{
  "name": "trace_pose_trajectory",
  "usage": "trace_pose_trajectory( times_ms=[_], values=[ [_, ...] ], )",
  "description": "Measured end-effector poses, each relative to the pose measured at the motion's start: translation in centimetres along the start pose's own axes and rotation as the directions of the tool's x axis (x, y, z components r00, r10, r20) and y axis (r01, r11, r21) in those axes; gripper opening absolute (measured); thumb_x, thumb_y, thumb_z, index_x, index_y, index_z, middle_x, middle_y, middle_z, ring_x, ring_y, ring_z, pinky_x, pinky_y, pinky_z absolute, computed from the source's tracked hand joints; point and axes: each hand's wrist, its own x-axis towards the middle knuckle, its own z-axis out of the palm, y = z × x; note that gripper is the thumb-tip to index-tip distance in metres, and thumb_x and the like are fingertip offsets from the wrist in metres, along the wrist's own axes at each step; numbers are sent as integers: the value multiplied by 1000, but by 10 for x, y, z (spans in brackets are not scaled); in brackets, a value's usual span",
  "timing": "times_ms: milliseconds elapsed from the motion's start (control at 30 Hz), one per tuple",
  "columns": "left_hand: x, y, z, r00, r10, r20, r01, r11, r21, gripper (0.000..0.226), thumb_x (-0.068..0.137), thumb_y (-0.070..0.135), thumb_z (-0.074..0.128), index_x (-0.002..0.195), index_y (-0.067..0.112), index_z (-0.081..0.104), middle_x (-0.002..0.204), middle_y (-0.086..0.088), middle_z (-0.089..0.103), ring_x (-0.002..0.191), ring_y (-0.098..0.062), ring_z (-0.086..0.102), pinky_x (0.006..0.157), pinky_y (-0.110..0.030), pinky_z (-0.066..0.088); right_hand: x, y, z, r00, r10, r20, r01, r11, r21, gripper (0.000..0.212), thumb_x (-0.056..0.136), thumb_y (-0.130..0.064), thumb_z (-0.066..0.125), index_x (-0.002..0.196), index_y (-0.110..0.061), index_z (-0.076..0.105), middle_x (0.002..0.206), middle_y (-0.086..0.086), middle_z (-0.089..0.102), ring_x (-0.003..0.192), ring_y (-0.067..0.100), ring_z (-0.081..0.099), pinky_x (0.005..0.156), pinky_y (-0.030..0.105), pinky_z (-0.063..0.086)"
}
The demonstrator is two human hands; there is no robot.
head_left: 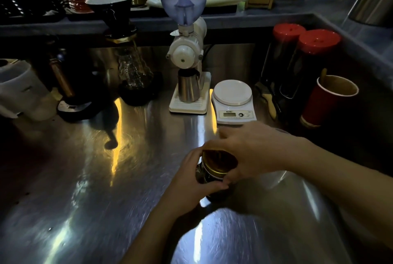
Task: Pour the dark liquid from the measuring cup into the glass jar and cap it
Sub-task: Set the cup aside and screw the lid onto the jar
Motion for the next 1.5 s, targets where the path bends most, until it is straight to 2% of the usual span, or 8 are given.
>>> trace_pose_trajectory(
  times_ms=[233,433,567,700,933,1167,1267,1500],
  values=[
    [2,-4,-2,1000,14,18,-13,999,-41,72,54,56,78,117,55,43,131,10,53,120,-7,53,102,-40,49,0,1,12,982,-173,-79,166,982,-94,68,80,-66,42,134,-27,29,113,9,50,89,23,53,63,30,47],
    [11,-9,-10,994,1,109,-4,1000,26,82,50,55,83,111,73,31,127,31,41,116,9,48,82,-11,49,5,7,20,966,-232,-111,227,972,-53,65,82,-64,44,127,-17,40,106,12,52,78,25,55,57,37,51],
    [11,-18,-5,998,2,66,2,999,-52,67,52,46,83,112,51,53,109,19,69,101,-3,66,83,-26,56,8,-3,28,962,-116,-246,124,992,17,55,79,-61,49,107,-14,47,89,13,55,54,24,52,44,30,46],
    [0,-18,11,997,-13,-81,7,997,-75,63,50,45,81,108,49,58,99,30,69,93,3,66,72,-10,53,3,-13,34,943,36,-330,-12,997,74,53,77,-64,38,98,-16,46,76,10,54,43,20,46,40,23,34],
    [11,2,-35,964,-63,258,80,995,-55,59,58,1,86,108,24,65,107,4,74,100,-11,69,85,-25,56,9,-6,31,932,-289,-217,288,957,-37,61,79,-62,52,112,-11,48,89,14,57,51,22,49,42,28,44],
    [-30,1,33,975,-16,-223,-31,978,-206,66,66,8,82,106,52,55,103,35,67,96,14,62,72,-3,48,-2,-19,35,947,-10,-322,34,997,68,54,77,-61,46,104,-15,49,77,13,56,44,23,46,44,24,34],
    [-42,6,66,878,-91,-470,20,988,-154,67,68,19,82,113,54,47,113,31,64,106,7,60,82,-17,55,-8,-31,39,908,111,-405,-87,993,78,49,76,-61,41,94,-16,50,64,10,54,38,19,36,43,23,27],
    [-38,-5,26,985,-134,-113,90,939,-332,55,70,26,82,116,39,56,115,11,68,103,1,64,81,-23,56,-8,-27,33,929,197,-314,-169,979,116,67,76,-75,21,107,-21,47,93,5,60,66,19,56,56,31,46]
  ],
)
